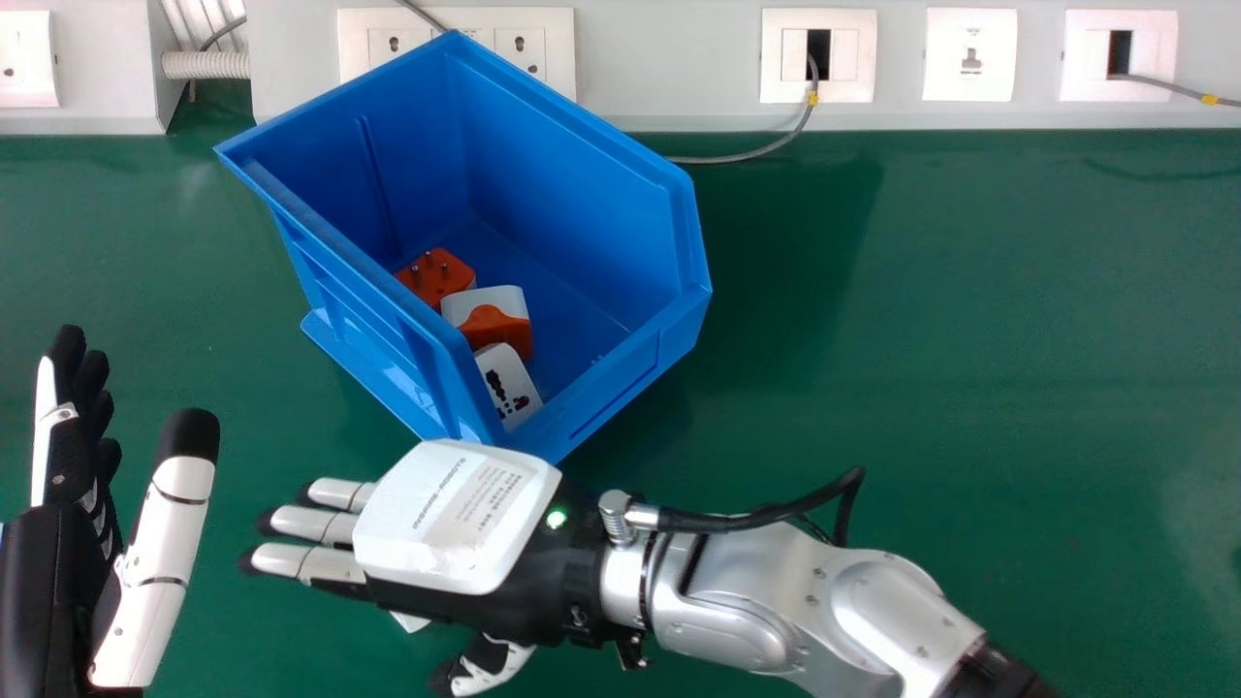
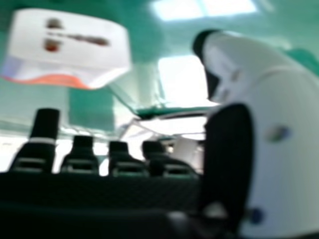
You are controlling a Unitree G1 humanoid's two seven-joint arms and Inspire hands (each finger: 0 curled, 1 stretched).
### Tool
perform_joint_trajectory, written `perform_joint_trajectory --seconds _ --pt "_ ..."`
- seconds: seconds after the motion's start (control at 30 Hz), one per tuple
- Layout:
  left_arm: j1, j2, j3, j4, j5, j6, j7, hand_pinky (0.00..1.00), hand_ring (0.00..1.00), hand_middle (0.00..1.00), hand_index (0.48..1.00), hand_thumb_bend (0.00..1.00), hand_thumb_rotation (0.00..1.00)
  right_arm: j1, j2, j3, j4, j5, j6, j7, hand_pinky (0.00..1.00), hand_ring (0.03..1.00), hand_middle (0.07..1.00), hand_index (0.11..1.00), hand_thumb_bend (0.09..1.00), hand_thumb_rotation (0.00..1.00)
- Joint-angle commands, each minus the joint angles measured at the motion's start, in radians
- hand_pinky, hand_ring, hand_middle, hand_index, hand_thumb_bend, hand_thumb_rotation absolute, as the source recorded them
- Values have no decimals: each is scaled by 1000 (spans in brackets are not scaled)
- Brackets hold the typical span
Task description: Pick all objects and put in blue box
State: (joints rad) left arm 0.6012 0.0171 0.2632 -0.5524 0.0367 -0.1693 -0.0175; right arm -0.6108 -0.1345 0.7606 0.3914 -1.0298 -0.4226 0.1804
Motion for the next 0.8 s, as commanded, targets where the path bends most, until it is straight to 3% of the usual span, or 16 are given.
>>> perform_joint_trajectory --seconds 0.0,0.33,0.6,0.77 --pt "0 0 6 -11 -8 -10 5 1000 1000 1000 1000 626 816 -38 27 8 5 -2 11 -29 773 954 990 953 387 0" --pt "-4 3 7 -11 -8 -9 4 1000 1000 1000 1000 632 815 -93 56 32 83 -31 57 -89 784 951 991 955 412 0" --pt "2 0 2 -15 3 -17 8 1000 1000 1000 1000 638 816 -107 69 52 120 -36 75 -110 818 966 999 959 402 0" --pt "2 -2 3 -17 -4 -14 9 1000 1000 999 998 645 817 -111 67 63 133 -36 73 -117 865 985 1000 967 380 0"
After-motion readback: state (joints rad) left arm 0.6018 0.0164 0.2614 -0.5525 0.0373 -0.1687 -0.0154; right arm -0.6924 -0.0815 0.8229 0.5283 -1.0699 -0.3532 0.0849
